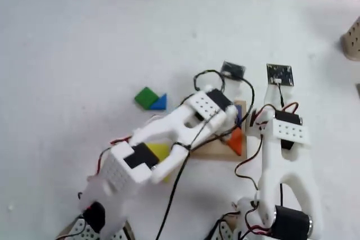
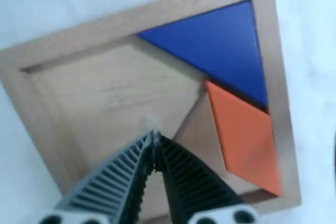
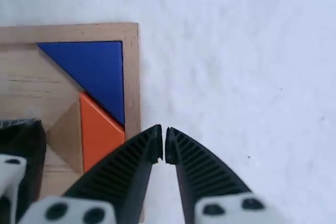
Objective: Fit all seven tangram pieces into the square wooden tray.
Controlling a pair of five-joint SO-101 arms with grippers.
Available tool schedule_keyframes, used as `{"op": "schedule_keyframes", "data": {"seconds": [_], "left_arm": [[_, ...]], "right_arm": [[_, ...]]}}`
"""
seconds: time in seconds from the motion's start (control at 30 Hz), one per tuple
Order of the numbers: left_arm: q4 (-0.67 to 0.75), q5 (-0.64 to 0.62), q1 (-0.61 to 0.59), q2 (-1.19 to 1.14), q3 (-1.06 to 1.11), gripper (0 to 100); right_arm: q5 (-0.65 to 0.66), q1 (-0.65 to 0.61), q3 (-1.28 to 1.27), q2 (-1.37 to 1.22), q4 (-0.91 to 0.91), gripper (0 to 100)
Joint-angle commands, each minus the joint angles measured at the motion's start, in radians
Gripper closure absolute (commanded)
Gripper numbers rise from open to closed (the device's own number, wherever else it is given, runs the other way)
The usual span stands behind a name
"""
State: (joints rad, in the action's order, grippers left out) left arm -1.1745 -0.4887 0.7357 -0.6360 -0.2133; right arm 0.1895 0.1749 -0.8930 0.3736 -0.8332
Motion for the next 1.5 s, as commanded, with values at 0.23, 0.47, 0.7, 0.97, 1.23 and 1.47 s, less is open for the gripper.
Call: {"op": "schedule_keyframes", "data": {"seconds": [0.23, 0.47, 0.7, 0.97, 1.23, 1.47], "left_arm": [[-0.086, -0.009, -0.008, -0.002, -0.066, 98], [-0.123, -0.009, 0.015, -0.004, -0.064, 98], [-0.157, -0.008, 0.099, -0.005, -0.064, 98], [-0.014, -0.008, 0.097, -0.005, -0.064, 98], [0.055, -0.009, 0.097, -0.005, -0.064, 98], [-0.025, -0.009, 0.104, 0.008, -0.075, 98]], "right_arm": [[-0.002, 0.01, 0.034, 0.039, 0.018, 97.7], [-0.002, 0.012, 0.034, 0.039, 0.018, 97.8], [-0.002, 0.012, 0.034, 0.045, 0.016, 97.8], [-0.002, 0.012, 0.034, 0.039, 0.018, 97.8], [-0.002, 0.012, 0.032, 0.039, 0.018, 97.8], [-0.002, 0.012, 0.032, 0.039, 0.018, 97.8]]}}
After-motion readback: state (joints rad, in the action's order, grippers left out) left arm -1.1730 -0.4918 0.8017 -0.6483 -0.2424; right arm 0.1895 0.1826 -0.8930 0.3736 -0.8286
